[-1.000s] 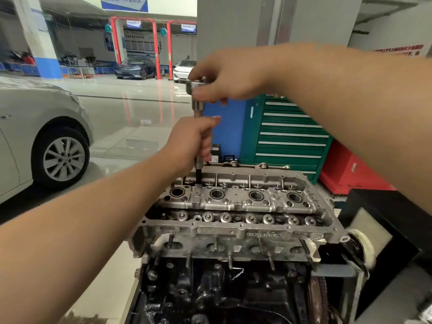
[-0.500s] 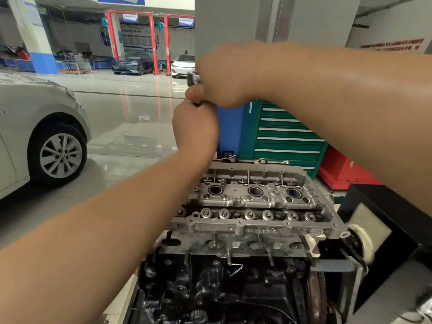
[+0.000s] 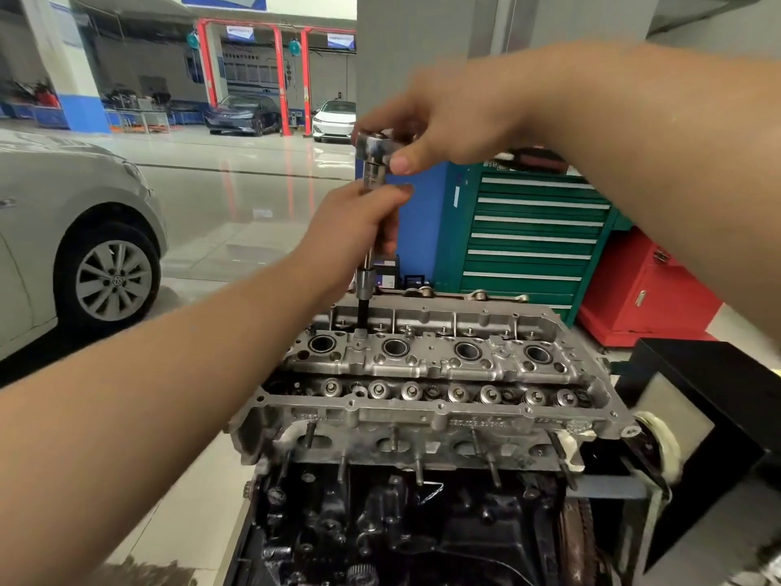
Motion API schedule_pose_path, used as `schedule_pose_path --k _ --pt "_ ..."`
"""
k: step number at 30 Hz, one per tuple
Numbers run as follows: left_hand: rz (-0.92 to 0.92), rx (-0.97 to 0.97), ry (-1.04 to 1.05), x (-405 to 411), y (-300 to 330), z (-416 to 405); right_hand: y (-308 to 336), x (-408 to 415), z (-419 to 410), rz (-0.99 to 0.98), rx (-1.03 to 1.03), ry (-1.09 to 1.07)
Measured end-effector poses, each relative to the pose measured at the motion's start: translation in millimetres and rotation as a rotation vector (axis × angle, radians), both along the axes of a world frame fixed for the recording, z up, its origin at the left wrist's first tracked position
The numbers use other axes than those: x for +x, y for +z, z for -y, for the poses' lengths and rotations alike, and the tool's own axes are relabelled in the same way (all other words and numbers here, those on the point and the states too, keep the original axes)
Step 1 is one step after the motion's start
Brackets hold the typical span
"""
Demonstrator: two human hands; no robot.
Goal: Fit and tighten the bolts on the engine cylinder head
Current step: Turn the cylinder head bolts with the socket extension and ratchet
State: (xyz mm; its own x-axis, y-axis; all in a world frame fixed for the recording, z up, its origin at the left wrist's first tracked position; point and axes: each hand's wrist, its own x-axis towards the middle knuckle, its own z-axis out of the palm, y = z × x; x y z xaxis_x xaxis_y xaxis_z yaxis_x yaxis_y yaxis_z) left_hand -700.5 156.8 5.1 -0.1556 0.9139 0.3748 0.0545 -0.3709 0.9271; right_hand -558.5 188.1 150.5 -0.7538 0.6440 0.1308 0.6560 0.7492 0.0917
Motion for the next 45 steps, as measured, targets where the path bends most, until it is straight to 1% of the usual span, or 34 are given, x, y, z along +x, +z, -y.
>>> schedule_pose_path --k 2,3,4,6,8,9,10,11,12,13,14,15,16,17,18,20,21,23,25,26,27,30,31,32,33,35,36,37,39,41,44,45 --pt "0.035 0.058 0.285 15 -12 2 -7 7 -6 -0.037 -0.067 0.073" --pt "0.043 0.071 0.365 21 -18 1 -12 9 -8 -0.065 -0.100 0.111" --pt "0.035 0.084 0.415 26 -22 1 -16 8 -9 -0.082 -0.109 0.137" --pt "0.026 0.105 0.462 35 -24 0 -17 0 -7 -0.070 -0.058 0.153" --pt "0.017 0.100 0.522 38 -19 -3 -10 -9 0 0.001 0.042 0.127" --pt "0.010 0.078 0.524 35 -16 -6 -5 -12 4 0.054 0.123 0.096" --pt "0.020 0.035 0.451 29 -12 -8 -3 -13 7 0.101 0.207 0.046" --pt "0.045 -0.018 0.278 20 -9 -11 -2 -14 9 0.136 0.252 -0.002" --pt "0.061 -0.085 0.013 10 -5 -12 -3 -14 10 0.123 0.246 -0.039" --pt "0.066 -0.151 -0.242 -3 -2 -11 -9 -17 11 0.061 0.204 -0.057" --pt "0.046 -0.187 -0.412 -14 1 -9 -16 -21 13 -0.007 0.193 -0.074" --pt "0.029 -0.189 -0.482 -21 2 -7 -22 -27 14 -0.022 0.253 -0.073" --pt "0.027 -0.178 -0.457 -24 2 -5 -26 -31 15 -0.005 0.338 -0.058" --pt "0.027 -0.150 -0.343 -21 -1 -2 -27 -33 17 -0.002 0.364 -0.036" --pt "0.019 -0.102 -0.181 -14 -4 2 -25 -32 15 -0.001 0.321 -0.009" --pt "0.032 0.006 0.145 3 -11 7 -15 -24 15 0.000 0.125 0.032" --pt "0.071 0.026 0.227 11 -14 7 -10 -20 16 0.005 0.044 0.054" --pt "0.109 0.008 0.269 22 -16 6 -3 -10 16 0.020 -0.059 0.136" --pt "0.085 -0.018 0.299 25 -11 4 -3 -5 20 0.013 -0.089 0.198" --pt "0.089 -0.032 0.265 22 -8 2 -4 -3 21 0.010 -0.073 0.201" --pt "0.101 -0.058 0.173 17 -6 0 -4 -2 21 0.010 -0.045 0.186" --pt "0.115 -0.212 -0.294 -7 0 -4 -8 -9 19 0.051 0.141 0.075" --pt "0.102 -0.240 -0.369 -13 2 -3 -12 -13 18 0.049 0.208 0.041" --pt "0.097 -0.245 -0.371 -15 2 -3 -17 -16 18 0.021 0.254 0.003" --pt "0.081 -0.222 -0.285 -14 1 -3 -25 -19 16 -0.021 0.286 -0.040" --pt "0.030 -0.092 0.061 -1 -7 1 -42 -21 11 -0.112 0.309 -0.088" --pt "0.046 -0.027 0.226 8 -11 4 -47 -21 8 -0.157 0.286 -0.090" --pt "0.086 0.014 0.338 18 -17 5 -50 -22 5 -0.194 0.248 -0.093" --pt "0.107 0.050 0.438 36 -27 6 -49 -26 5 -0.230 0.193 -0.099" --pt "0.109 0.036 0.520 51 -28 3 -47 -30 10 -0.195 0.216 -0.110" --pt "0.059 -0.027 0.671 50 -19 -6 -52 -36 17 -0.071 0.388 -0.113" --pt "0.025 -0.051 0.687 46 -16 -8 -56 -37 19 -0.095 0.420 -0.121"
